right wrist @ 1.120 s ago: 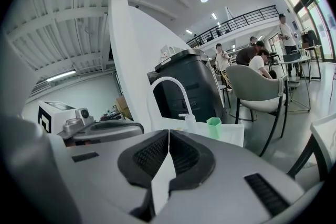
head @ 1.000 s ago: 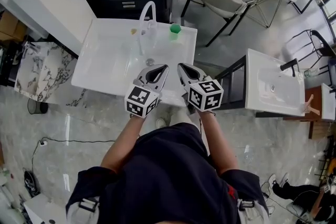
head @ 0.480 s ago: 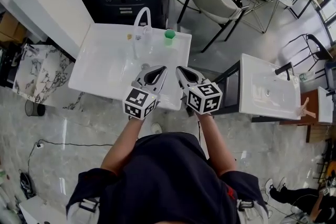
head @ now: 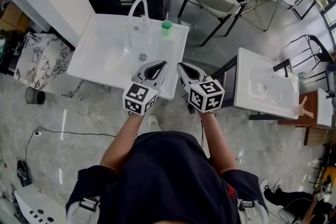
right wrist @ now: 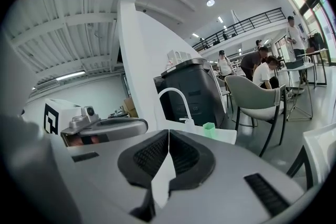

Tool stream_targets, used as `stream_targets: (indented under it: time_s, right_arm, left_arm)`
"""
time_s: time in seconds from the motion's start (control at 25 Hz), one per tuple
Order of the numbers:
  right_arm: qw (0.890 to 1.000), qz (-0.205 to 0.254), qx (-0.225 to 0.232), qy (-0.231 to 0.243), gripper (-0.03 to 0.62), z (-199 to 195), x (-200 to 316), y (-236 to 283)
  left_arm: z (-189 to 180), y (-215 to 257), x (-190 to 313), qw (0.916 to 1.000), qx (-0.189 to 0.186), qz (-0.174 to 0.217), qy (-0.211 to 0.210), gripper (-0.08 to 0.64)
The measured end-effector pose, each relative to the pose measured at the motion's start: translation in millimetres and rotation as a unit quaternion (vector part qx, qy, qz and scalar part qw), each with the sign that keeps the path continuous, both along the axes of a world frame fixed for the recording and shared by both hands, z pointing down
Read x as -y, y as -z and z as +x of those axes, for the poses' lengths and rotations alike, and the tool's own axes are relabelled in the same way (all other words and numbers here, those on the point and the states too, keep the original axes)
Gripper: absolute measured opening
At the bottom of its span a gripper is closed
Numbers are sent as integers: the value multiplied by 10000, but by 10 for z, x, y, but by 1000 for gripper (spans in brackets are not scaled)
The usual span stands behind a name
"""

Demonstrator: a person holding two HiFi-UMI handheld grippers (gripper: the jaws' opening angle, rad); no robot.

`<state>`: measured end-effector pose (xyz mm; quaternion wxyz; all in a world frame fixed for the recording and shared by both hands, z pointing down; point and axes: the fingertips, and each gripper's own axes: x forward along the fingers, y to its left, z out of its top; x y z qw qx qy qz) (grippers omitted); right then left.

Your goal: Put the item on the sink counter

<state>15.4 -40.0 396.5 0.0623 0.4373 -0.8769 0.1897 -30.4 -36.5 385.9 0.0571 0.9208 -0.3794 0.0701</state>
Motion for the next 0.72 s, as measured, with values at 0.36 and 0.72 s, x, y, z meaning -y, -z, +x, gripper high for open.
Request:
stream_targets:
  time_s: [0.36,0.72]
  right_arm:
    - [9998,75,30,182,34,55,-336,24]
    - [9998,155,-3,147,34,270,-613,38]
  left_arm:
    - [86,21,-356,9998,86,0,186,14]
    - [199,31,-659,9994,44,-4,332,14]
